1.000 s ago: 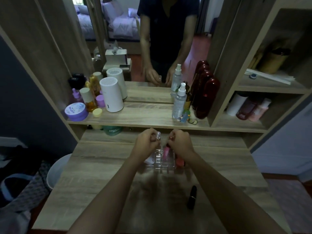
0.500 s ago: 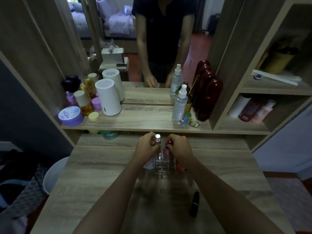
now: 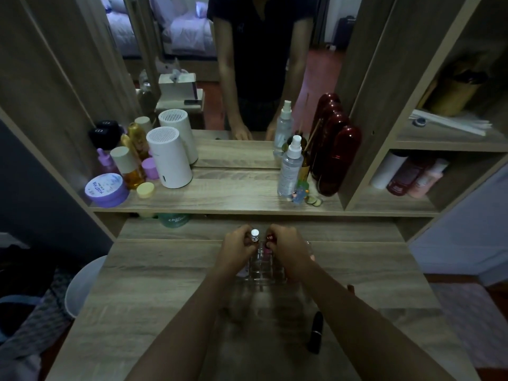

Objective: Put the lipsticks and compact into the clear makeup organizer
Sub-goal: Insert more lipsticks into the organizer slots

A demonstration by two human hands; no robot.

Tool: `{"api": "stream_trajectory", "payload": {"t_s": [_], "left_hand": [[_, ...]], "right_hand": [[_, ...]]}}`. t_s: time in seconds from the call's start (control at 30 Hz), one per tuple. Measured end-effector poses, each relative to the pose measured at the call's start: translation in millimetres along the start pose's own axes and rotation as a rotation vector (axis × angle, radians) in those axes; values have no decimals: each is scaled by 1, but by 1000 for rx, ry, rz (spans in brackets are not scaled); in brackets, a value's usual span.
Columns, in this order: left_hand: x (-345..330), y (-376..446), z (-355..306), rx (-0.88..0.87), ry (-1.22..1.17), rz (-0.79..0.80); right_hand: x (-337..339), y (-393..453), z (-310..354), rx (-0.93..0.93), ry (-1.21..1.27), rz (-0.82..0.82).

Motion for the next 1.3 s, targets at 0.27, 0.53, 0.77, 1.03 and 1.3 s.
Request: {"api": "stream_trajectory", "payload": {"t_s": [0.27, 0.53, 0.77, 1.03, 1.3], "left_hand": [[-4, 2, 4, -11, 4, -11], [-7, 0, 0, -49, 7, -34], [2, -13, 1, -89, 26, -79], [21, -31, 9, -84, -12, -128], [47, -49, 36, 22, -18, -155]], "right_hand": [[28, -1, -6, 18, 28, 47], [108, -37, -83, -139, -120, -67], [60, -97, -149, -412, -110, 217], [30, -108, -146, -423, -93, 102], [36, -110, -140, -371, -53, 50]]}}
Point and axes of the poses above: each hand's wrist, its own y-axis towards the middle knuckle, its own x-axis out of the back of the hand, z = x × y, the point moved 2 cm from there along y, towards the middle knuckle, and after that the axes turned 1 degree about y, right-handed, at the moved point
